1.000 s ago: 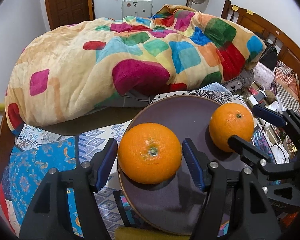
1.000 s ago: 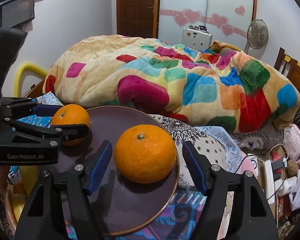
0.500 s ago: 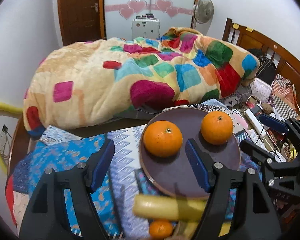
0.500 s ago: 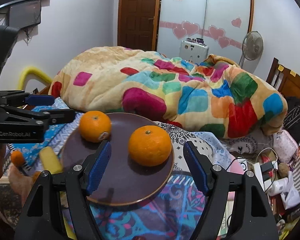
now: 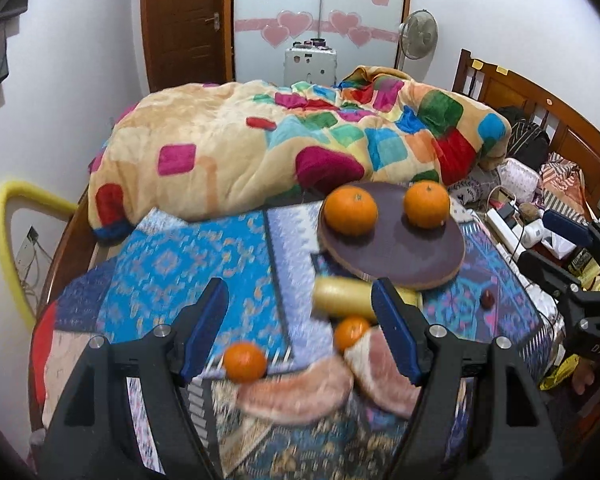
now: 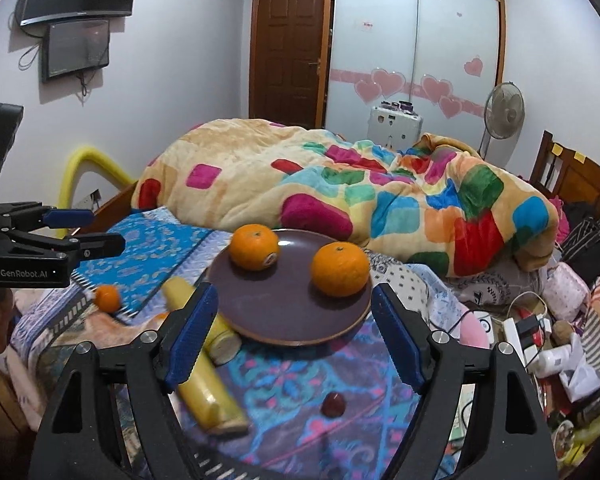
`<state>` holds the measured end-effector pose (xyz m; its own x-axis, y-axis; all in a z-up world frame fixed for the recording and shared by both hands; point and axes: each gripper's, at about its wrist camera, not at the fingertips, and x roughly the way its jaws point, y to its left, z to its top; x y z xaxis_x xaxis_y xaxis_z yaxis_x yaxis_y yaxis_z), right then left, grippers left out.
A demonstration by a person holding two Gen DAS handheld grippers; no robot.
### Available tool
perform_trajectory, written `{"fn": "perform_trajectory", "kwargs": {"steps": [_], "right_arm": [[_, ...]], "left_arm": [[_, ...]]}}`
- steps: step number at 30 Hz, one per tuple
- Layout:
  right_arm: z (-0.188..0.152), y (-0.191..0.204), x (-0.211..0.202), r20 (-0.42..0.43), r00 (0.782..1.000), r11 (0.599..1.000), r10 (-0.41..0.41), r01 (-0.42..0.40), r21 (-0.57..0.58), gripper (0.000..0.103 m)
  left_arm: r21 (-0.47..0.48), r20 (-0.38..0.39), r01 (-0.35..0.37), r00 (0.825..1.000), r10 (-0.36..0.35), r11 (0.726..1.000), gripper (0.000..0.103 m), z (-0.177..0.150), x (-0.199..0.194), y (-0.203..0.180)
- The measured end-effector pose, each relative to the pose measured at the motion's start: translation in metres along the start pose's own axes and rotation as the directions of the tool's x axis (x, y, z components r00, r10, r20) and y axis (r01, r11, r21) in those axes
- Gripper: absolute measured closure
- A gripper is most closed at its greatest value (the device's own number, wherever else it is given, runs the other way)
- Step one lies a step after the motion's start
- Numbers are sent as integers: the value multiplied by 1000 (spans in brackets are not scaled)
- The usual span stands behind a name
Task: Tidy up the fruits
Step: 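Close the left tool on a pink pomelo segment while the right tool reaches another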
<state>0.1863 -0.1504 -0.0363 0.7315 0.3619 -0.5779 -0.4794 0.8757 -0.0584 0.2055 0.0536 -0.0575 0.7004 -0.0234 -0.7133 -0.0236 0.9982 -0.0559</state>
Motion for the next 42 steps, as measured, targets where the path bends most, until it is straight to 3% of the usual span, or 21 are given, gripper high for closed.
{"fn": "perform_trajectory", "kwargs": {"steps": [6,13,24,36,40,42], "right_arm": [[-23,19,-9,-16,1000,1000,15,-15,-5,26],[-51,33,-7,-58,997,999,46,-46,4,26],[-71,49,5,-96,993,998,65,-65,-2,26],[-76,57,1,-102,992,997,76,-78,-15,26],[-79,62,-1,-100,990,995,95,-97,-16,26],[-80,67,0,-101,989,994,109,-111,-22,26]], "left_arm": [[2,-22,-19,1000,19,1000,29,-37,-12,13],[-5,-73,-57,996,56,998,29,-71,0,34],[-27,-129,-107,986,102,994,29,-74,48,63],[19,-165,-50,985,52,999,28,-85,34,61],[21,-176,-13,984,16,1000,29,-98,20,56],[25,-212,50,976,-43,998,29,-107,18,49]]}}
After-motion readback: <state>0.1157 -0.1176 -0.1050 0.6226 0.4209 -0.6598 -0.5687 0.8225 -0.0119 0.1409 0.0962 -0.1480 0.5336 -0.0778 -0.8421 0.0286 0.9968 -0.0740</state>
